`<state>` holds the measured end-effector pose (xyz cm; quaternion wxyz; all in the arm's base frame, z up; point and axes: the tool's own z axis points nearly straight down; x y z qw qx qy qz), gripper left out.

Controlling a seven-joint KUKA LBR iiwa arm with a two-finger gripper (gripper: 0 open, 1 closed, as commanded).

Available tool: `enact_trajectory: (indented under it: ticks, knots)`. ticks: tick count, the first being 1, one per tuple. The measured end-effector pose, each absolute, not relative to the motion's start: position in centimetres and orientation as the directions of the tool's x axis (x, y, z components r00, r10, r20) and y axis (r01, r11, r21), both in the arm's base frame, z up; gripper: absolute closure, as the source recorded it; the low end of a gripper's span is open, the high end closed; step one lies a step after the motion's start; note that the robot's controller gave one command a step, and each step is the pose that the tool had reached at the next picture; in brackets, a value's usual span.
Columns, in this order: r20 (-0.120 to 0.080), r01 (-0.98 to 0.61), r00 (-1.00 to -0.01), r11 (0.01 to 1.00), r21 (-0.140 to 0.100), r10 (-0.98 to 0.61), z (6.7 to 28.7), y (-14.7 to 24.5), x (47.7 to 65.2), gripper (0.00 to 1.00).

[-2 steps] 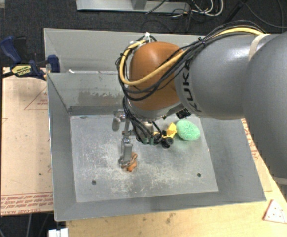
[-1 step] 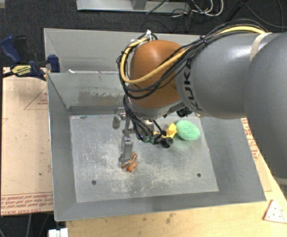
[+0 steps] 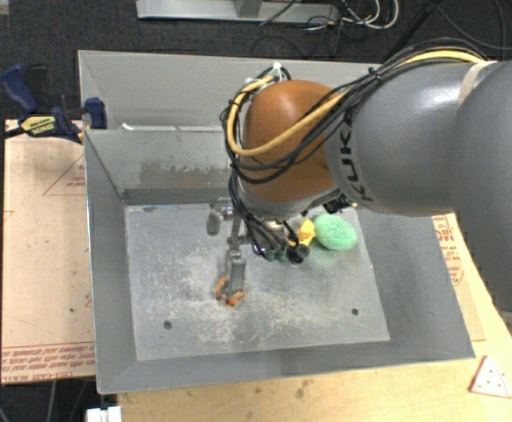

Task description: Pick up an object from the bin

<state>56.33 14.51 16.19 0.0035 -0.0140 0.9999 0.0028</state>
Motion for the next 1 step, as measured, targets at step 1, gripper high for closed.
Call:
enact_trajectory:
  ticks: [1]
  knots:
    - [-0.005, -0.044, -0.999, 0.999, 0.001, -0.044, 11.93, 9.91, 55.70, 0.00]
